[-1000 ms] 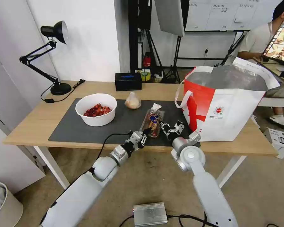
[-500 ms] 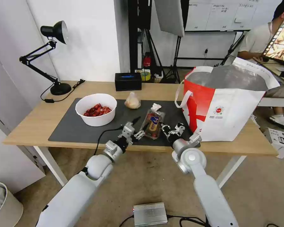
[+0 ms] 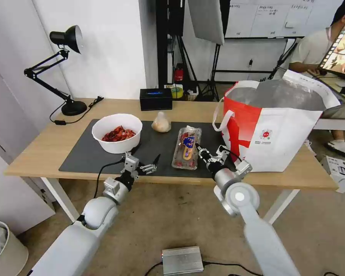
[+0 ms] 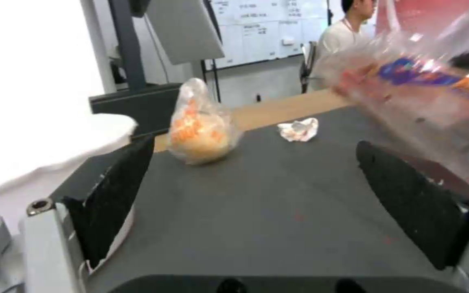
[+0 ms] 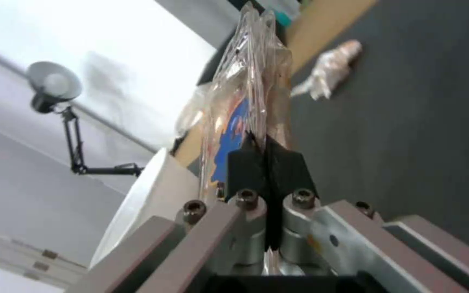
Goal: Pick up the trash from the table and place it into the takeout bag.
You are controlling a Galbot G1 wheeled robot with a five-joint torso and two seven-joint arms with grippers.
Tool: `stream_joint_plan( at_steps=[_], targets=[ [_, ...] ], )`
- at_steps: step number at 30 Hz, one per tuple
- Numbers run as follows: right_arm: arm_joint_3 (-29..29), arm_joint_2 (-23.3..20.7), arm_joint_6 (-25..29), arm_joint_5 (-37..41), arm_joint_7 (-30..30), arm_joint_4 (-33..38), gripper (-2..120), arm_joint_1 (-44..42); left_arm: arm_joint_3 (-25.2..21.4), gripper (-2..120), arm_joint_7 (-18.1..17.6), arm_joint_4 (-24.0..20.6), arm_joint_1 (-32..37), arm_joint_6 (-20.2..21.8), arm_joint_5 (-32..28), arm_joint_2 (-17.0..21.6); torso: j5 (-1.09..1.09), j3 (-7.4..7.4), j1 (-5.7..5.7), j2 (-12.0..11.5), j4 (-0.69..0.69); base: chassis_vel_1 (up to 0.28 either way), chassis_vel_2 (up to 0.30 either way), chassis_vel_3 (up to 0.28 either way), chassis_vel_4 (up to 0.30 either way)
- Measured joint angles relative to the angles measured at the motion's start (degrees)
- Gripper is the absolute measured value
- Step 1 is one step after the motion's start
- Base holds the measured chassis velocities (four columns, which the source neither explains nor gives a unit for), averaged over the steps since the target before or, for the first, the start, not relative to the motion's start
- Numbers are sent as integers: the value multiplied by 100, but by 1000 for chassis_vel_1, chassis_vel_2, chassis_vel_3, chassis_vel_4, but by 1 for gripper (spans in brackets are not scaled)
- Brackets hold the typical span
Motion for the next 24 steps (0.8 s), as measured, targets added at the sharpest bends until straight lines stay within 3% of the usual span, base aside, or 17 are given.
stream_joint_plan(
  at_steps=[14,24],
  targets=[
    [412,-497,119,-236,-519,1127,0,-590,-591,100,-123,-280,493,140,44,34,0,0,0,0,0,0,0,0,0],
    [1261,-816,178,-37,-653,1969,0,-919,-952,100,-96,-461,902,130,25,55,1,0,0,0,1,0,0,0,0]
  ],
)
